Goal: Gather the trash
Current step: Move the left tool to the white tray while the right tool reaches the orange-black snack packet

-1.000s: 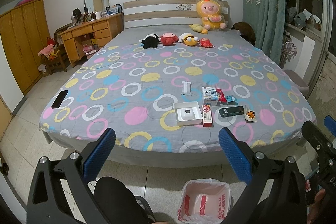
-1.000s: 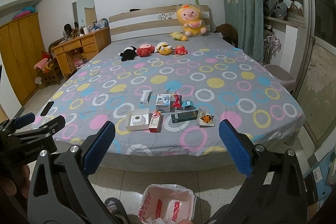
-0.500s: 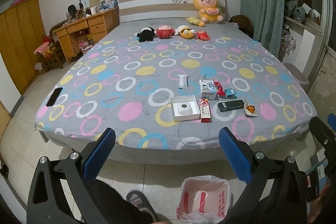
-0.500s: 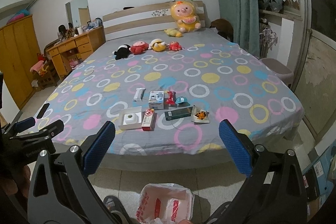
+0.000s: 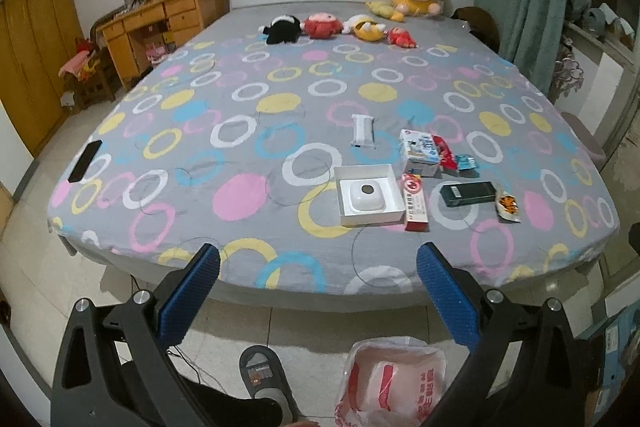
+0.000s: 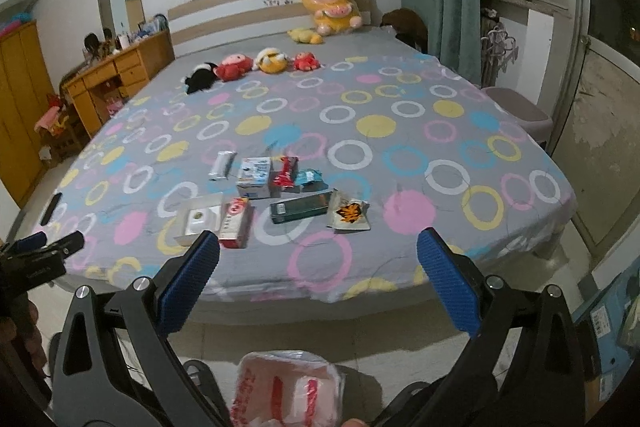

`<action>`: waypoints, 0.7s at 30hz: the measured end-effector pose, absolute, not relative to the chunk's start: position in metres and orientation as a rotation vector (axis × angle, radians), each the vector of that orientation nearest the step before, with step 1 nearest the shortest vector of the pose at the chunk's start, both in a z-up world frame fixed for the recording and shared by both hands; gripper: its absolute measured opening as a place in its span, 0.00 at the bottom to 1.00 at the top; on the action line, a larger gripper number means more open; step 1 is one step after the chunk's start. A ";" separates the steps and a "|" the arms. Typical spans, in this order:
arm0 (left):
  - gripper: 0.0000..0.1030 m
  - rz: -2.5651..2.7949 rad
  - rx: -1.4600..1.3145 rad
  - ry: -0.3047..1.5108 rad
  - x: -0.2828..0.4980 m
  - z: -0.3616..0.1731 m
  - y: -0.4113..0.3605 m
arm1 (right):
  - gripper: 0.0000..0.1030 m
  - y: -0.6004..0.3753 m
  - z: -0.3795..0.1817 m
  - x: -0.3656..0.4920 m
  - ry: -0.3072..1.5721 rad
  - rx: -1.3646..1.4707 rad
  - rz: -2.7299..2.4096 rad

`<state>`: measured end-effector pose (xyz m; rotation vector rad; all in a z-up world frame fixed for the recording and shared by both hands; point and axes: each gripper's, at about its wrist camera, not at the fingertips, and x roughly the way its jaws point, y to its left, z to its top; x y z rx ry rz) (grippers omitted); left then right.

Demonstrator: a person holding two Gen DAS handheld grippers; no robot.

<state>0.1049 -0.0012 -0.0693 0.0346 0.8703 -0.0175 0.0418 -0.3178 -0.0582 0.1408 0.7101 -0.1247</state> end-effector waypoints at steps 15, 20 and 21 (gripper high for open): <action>0.94 -0.043 0.027 1.009 0.215 -0.156 -0.013 | 0.94 -0.360 -0.155 0.159 0.924 0.158 -0.150; 0.94 -0.078 0.035 1.039 0.240 -0.179 -0.022 | 0.94 -0.362 -0.177 0.188 0.968 0.136 -0.146; 0.94 -0.079 0.043 1.037 0.244 -0.182 -0.025 | 0.94 -0.363 -0.182 0.194 0.973 0.131 -0.145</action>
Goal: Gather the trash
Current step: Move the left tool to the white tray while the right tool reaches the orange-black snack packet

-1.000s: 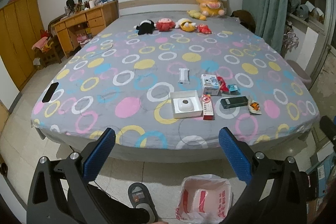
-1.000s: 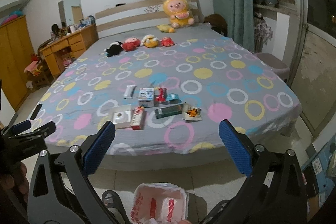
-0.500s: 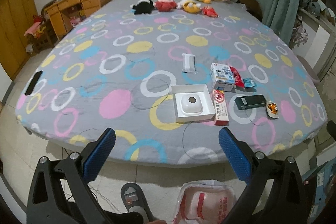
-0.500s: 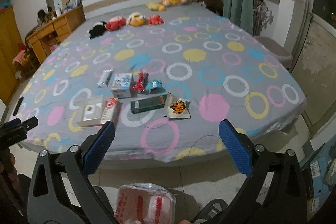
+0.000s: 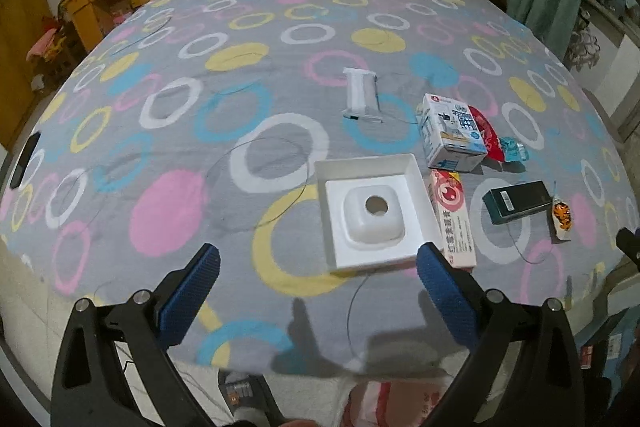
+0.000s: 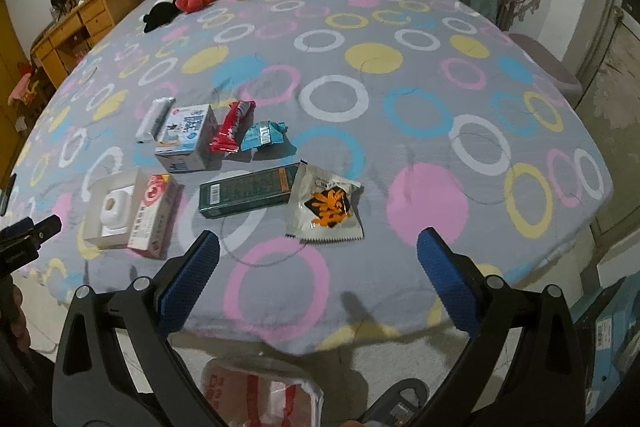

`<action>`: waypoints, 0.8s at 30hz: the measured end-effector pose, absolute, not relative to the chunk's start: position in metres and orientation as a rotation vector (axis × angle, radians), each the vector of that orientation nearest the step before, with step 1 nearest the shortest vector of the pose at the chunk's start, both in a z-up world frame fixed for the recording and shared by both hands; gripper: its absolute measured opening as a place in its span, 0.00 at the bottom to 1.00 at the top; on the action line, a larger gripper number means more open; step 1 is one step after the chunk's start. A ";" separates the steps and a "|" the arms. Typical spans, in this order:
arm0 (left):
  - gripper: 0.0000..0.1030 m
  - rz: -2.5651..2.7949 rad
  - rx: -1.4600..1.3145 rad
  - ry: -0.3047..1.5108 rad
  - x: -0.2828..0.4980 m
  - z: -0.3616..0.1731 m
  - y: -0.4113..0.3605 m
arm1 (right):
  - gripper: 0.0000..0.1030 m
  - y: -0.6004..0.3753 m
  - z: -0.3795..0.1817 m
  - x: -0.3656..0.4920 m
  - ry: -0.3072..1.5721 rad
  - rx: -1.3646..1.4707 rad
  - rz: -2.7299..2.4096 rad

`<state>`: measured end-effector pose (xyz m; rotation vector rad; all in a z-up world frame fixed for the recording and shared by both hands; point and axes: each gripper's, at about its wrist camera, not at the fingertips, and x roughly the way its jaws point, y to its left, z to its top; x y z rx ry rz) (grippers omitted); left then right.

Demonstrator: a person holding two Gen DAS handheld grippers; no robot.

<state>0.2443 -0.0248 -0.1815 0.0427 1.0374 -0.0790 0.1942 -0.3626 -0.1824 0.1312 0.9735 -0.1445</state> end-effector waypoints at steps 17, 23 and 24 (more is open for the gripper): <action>0.94 -0.087 0.051 1.088 0.296 -0.234 -0.055 | 0.94 -0.386 -0.262 0.258 1.125 0.118 -0.186; 0.94 -0.095 0.053 1.111 0.303 -0.242 -0.059 | 0.94 -0.388 -0.277 0.269 1.151 0.127 -0.187; 0.94 -0.096 0.054 1.113 0.304 -0.244 -0.060 | 0.94 -0.389 -0.279 0.271 1.155 0.128 -0.188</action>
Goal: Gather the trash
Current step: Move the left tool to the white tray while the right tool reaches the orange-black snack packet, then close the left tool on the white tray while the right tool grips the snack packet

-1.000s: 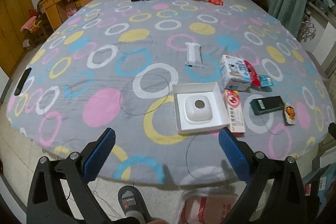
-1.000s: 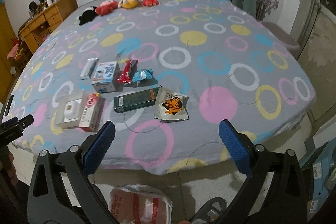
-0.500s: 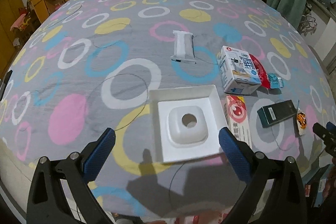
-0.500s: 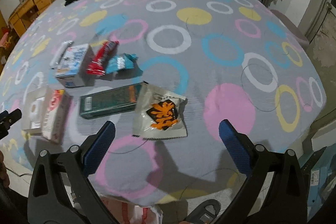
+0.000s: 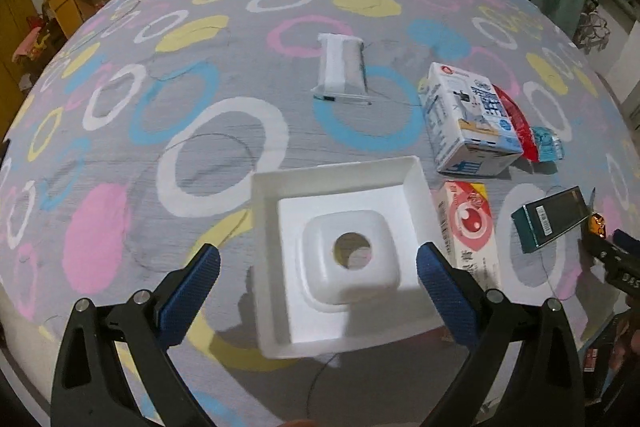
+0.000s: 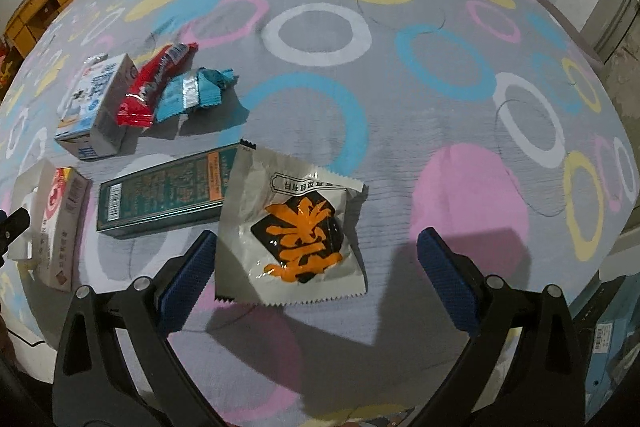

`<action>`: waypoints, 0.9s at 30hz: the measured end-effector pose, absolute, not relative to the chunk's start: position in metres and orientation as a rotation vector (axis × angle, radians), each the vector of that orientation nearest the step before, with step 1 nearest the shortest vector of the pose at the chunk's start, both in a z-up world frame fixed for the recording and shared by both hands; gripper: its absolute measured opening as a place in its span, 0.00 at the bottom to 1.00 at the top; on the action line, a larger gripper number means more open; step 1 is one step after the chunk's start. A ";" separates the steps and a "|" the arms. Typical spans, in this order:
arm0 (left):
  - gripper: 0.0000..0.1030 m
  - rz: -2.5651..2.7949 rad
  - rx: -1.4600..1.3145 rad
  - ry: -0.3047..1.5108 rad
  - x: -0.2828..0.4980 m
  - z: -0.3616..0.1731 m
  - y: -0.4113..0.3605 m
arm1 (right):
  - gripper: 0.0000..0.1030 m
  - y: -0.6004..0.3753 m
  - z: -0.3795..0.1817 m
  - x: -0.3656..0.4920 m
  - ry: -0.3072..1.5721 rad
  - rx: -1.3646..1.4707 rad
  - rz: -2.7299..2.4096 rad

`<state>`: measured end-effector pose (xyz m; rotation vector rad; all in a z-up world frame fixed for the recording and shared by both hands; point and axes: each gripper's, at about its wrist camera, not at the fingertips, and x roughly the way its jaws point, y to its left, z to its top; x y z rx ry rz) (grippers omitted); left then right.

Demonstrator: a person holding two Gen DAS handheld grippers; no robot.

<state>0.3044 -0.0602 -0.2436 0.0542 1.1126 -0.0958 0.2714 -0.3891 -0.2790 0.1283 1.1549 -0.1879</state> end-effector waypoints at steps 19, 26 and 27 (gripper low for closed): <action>0.75 -0.081 0.019 1.172 0.320 -0.270 -0.060 | 0.49 -0.386 -0.289 0.285 1.145 0.089 -0.187; 0.74 -0.064 0.011 1.139 0.316 -0.260 -0.058 | 0.15 -0.372 -0.285 0.283 1.127 0.020 -0.191; 0.74 -0.065 0.011 1.127 0.315 -0.258 -0.057 | 0.15 -0.373 -0.285 0.282 1.124 0.024 -0.191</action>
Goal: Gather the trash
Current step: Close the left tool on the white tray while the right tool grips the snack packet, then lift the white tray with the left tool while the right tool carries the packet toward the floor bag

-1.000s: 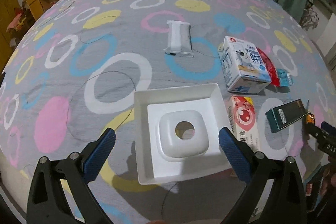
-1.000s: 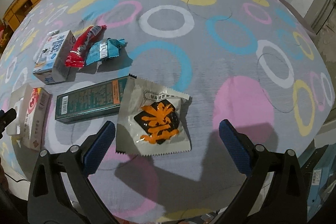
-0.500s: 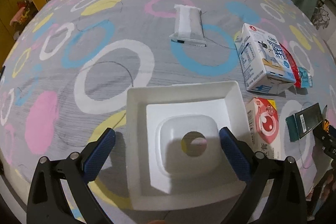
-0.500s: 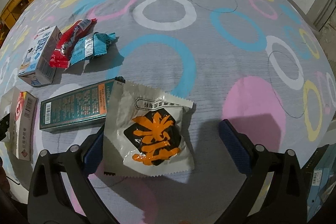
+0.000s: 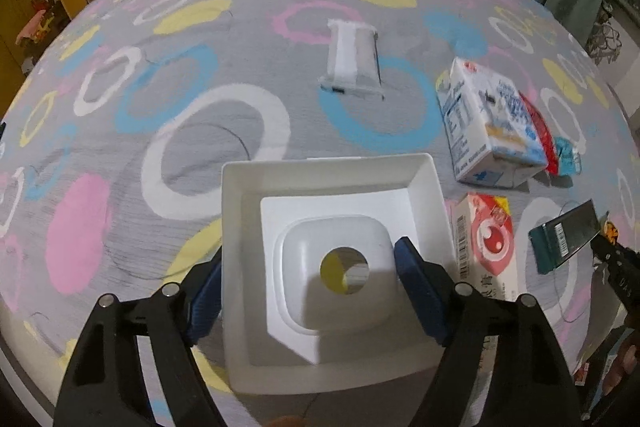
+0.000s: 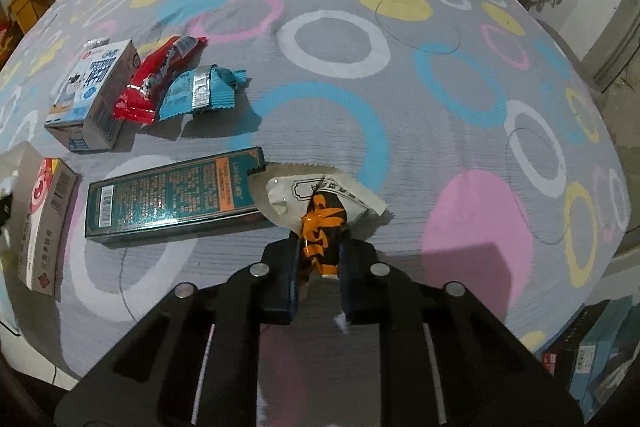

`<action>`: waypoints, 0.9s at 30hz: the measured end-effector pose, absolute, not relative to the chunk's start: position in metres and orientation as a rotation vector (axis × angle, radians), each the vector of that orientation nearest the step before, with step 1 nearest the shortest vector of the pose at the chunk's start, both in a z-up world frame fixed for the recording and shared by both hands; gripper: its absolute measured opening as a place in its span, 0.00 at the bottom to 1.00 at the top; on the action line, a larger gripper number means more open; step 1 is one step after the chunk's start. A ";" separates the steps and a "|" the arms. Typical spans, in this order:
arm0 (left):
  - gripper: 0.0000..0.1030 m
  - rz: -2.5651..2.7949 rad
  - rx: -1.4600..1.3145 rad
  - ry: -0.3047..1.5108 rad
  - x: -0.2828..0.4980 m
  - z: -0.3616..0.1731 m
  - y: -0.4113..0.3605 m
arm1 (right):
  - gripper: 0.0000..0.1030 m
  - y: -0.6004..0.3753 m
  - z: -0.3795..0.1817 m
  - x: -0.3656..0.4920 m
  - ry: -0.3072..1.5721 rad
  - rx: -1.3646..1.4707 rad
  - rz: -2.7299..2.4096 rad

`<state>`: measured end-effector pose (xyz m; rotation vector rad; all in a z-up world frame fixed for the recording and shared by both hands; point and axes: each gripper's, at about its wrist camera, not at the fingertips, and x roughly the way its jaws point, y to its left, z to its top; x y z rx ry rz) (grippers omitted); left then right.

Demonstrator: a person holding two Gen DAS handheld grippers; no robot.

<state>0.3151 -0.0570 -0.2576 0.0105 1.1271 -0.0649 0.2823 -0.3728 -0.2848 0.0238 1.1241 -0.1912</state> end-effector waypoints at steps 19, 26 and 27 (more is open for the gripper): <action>0.74 -0.048 0.016 0.994 0.287 -0.204 -0.038 | 0.14 -0.364 -0.225 0.246 1.022 0.081 -0.171; 0.74 -0.045 0.044 0.925 0.256 -0.168 -0.029 | 0.14 -0.347 -0.185 0.216 0.962 0.091 -0.132; 0.74 -0.045 0.044 0.920 0.251 -0.164 -0.027 | 0.14 -0.344 -0.178 0.211 0.952 0.092 -0.126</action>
